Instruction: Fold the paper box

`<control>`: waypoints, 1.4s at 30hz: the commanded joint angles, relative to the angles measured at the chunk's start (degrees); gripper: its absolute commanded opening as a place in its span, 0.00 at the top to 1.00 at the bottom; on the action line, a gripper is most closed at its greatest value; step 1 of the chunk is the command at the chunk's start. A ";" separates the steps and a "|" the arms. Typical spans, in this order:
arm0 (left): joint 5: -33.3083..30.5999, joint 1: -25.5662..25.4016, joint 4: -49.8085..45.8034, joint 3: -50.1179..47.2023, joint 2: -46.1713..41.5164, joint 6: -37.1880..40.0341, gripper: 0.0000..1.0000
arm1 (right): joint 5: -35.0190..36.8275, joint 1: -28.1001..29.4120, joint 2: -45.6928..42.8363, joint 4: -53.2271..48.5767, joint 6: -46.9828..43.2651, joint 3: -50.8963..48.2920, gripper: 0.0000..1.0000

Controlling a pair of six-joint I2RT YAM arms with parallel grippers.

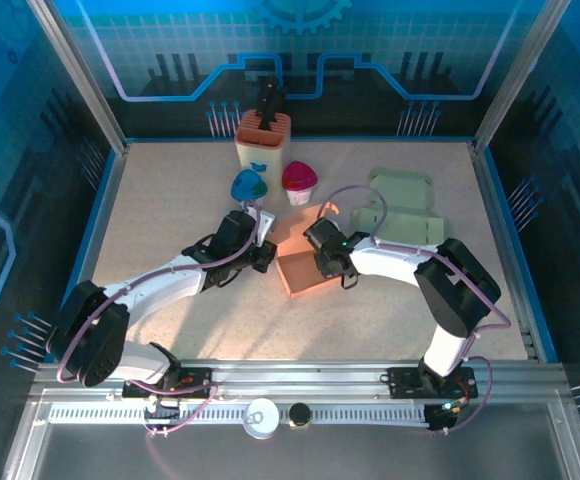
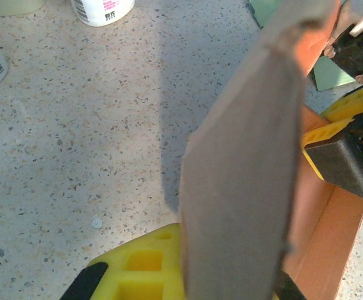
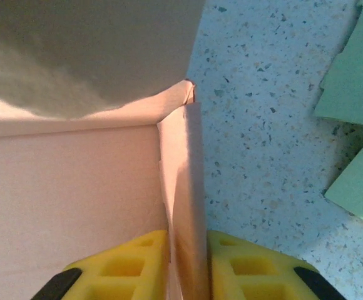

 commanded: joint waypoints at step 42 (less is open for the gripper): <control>3.31 -1.64 3.48 0.35 -0.63 -0.83 1.00 | 13.11 7.98 2.65 -7.98 1.02 6.81 0.74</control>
